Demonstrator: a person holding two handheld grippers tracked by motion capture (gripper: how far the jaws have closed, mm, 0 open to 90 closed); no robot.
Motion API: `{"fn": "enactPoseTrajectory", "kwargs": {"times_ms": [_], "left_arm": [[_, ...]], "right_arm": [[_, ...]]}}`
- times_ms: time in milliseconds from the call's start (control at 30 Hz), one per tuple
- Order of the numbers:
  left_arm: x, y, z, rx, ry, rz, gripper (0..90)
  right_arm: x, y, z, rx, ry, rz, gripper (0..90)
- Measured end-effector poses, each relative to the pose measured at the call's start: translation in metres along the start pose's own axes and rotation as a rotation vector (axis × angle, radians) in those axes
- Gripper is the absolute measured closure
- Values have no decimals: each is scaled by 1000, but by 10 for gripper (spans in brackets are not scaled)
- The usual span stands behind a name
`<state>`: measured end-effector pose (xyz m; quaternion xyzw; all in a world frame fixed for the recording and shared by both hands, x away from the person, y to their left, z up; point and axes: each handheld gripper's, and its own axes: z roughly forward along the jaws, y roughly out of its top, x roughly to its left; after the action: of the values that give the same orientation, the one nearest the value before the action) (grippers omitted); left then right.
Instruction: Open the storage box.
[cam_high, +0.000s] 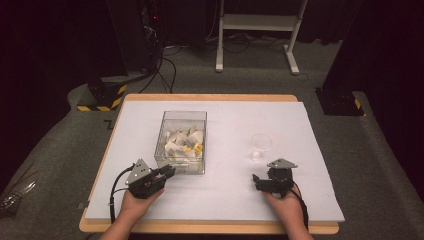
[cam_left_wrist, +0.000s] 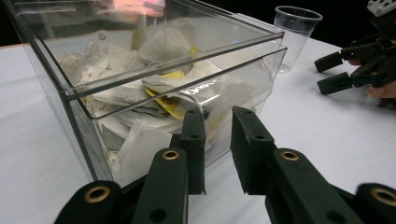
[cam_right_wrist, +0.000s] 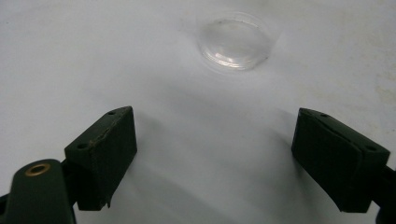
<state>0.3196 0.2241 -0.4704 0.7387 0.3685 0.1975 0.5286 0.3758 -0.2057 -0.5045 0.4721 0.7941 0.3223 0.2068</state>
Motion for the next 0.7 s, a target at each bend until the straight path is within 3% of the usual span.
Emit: {"fn": "enactPoseTrajectory", "kwargs": {"times_ms": [267,700], "left_arm": [[-5,-3,-8,6,-18,9,749],[-13,-16,-19,-47,-51,-31,750]], "right_arm": [[0,0,0,0,-1,-1,139],[0,0,0,0,-1,-1,140]]}}
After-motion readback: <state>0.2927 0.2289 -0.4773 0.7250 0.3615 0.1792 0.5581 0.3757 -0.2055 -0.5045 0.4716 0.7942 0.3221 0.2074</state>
